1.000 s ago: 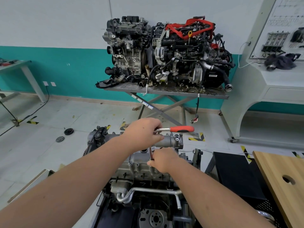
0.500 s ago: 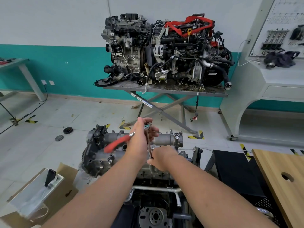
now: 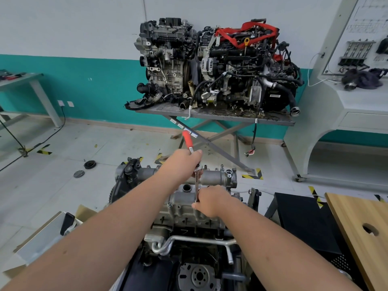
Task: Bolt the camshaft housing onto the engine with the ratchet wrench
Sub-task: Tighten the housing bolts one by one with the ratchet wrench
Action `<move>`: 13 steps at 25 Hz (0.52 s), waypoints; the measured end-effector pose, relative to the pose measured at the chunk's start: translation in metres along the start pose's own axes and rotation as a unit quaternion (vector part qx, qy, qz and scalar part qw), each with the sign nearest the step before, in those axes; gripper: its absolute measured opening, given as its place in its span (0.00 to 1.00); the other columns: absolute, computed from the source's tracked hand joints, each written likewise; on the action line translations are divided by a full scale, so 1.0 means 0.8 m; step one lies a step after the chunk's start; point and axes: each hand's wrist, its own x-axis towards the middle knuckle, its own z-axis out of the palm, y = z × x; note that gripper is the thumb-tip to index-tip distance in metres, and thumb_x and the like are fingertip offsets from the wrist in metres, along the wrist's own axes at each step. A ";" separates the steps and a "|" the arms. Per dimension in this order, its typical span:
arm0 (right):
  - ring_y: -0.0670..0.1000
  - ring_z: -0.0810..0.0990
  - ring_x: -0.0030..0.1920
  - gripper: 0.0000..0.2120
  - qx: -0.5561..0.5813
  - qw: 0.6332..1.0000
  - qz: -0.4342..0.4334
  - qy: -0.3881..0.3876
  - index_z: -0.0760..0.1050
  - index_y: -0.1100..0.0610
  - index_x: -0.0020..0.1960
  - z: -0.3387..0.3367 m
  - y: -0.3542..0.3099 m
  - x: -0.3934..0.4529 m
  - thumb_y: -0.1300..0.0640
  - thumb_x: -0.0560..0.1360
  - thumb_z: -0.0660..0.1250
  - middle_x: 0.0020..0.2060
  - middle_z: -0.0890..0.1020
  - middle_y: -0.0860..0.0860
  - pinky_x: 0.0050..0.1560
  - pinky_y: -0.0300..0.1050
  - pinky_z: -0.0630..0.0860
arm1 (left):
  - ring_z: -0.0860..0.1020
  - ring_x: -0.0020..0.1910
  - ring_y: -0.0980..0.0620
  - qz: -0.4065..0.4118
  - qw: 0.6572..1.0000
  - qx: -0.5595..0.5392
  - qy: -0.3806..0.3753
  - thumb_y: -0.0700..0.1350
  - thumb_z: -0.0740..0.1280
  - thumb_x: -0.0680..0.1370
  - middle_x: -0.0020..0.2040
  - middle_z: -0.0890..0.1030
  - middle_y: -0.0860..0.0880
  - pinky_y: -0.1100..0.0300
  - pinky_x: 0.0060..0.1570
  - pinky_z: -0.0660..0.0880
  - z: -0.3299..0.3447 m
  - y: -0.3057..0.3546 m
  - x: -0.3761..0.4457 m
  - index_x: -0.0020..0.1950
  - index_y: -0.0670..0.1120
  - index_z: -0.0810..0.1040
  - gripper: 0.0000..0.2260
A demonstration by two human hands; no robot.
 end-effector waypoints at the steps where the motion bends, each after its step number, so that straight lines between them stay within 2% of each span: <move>1: 0.55 0.80 0.47 0.18 0.009 1.000 -0.004 -0.004 0.76 0.55 0.46 0.000 0.001 0.001 0.42 0.82 0.58 0.43 0.82 0.51 0.49 0.49 0.75 | 0.74 0.23 0.63 0.039 0.998 0.053 -0.005 0.54 0.57 0.83 0.41 0.85 0.44 0.61 0.32 0.69 -0.002 0.004 -0.002 0.51 0.38 0.79 0.20; 3: 0.54 0.81 0.49 0.16 0.014 1.000 -0.008 -0.014 0.75 0.53 0.45 -0.001 0.000 0.002 0.43 0.82 0.59 0.44 0.83 0.51 0.52 0.50 0.76 | 0.71 0.20 0.63 0.105 0.979 0.173 -0.023 0.52 0.56 0.84 0.34 0.81 0.49 0.62 0.26 0.68 -0.009 0.014 -0.002 0.46 0.41 0.79 0.19; 4: 0.54 0.81 0.49 0.14 0.014 1.000 -0.005 -0.016 0.73 0.52 0.44 -0.001 -0.001 0.002 0.43 0.82 0.59 0.45 0.82 0.51 0.52 0.50 0.76 | 0.72 0.22 0.61 0.130 0.960 0.247 -0.035 0.52 0.56 0.84 0.35 0.80 0.50 0.62 0.26 0.69 -0.011 0.020 -0.003 0.45 0.43 0.78 0.17; 7: 0.56 0.80 0.54 0.14 0.014 1.000 0.008 -0.008 0.76 0.51 0.48 -0.001 -0.002 0.003 0.43 0.81 0.59 0.51 0.83 0.53 0.50 0.49 0.74 | 0.75 0.36 0.52 0.225 0.860 0.457 -0.001 0.53 0.57 0.83 0.41 0.75 0.51 0.58 0.33 0.68 -0.006 0.017 -0.007 0.47 0.48 0.71 0.11; 8: 0.57 0.80 0.55 0.15 0.018 1.000 0.009 -0.006 0.77 0.53 0.52 -0.002 -0.003 0.002 0.43 0.81 0.59 0.54 0.83 0.53 0.51 0.49 0.74 | 0.75 0.40 0.50 0.262 0.839 0.476 0.026 0.54 0.57 0.82 0.43 0.73 0.51 0.57 0.36 0.68 0.001 0.006 -0.009 0.46 0.49 0.69 0.10; 9: 0.57 0.80 0.56 0.16 0.022 1.000 0.006 -0.005 0.78 0.54 0.56 -0.002 -0.004 0.001 0.44 0.82 0.59 0.56 0.82 0.53 0.52 0.50 0.74 | 0.74 0.43 0.49 0.291 0.833 0.466 0.060 0.54 0.58 0.82 0.44 0.72 0.51 0.56 0.40 0.67 0.008 -0.007 -0.013 0.44 0.50 0.69 0.11; 11: 0.58 0.79 0.58 0.17 0.017 1.000 0.002 -0.002 0.77 0.56 0.59 -0.004 -0.005 0.000 0.45 0.82 0.58 0.58 0.81 0.54 0.52 0.50 0.73 | 0.73 0.46 0.49 0.321 0.847 0.397 0.147 0.55 0.61 0.79 0.47 0.74 0.51 0.55 0.45 0.67 0.020 -0.028 -0.016 0.43 0.48 0.76 0.12; 13: 0.58 0.79 0.57 0.17 0.000 1.000 0.004 0.008 0.77 0.56 0.59 -0.004 -0.007 -0.002 0.46 0.83 0.57 0.56 0.82 0.54 0.49 0.49 0.71 | 0.71 0.46 0.49 0.316 0.864 0.310 0.241 0.57 0.61 0.77 0.48 0.75 0.50 0.54 0.46 0.67 0.031 -0.042 -0.013 0.41 0.46 0.80 0.17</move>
